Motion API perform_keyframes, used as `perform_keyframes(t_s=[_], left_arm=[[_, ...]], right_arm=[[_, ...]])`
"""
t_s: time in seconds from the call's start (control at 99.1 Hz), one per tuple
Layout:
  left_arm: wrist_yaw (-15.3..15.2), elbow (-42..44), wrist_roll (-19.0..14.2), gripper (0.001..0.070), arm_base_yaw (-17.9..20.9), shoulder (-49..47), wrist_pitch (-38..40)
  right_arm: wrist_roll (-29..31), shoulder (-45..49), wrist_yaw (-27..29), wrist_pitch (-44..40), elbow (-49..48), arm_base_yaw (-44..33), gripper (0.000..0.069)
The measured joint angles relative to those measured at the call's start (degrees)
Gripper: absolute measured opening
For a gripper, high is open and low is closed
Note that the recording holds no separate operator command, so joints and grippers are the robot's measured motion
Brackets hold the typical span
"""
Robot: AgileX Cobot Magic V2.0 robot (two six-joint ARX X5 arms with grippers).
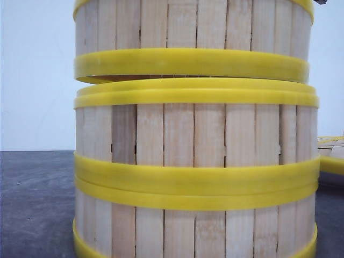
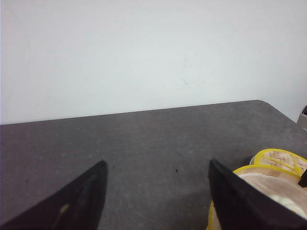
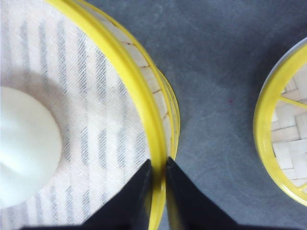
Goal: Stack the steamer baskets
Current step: 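Lower the held basket onto the top of the stack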
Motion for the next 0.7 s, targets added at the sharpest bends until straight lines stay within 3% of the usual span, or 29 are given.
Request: perform_keyframes(t_s=[0.697], left_arm=[[-0.02,0.0,0.0,0.0399,0.0,0.0,0.31]], right_arm=[[0.02,-3.19,0.02,-0.02,-3.76,-0.02,0.0023]])
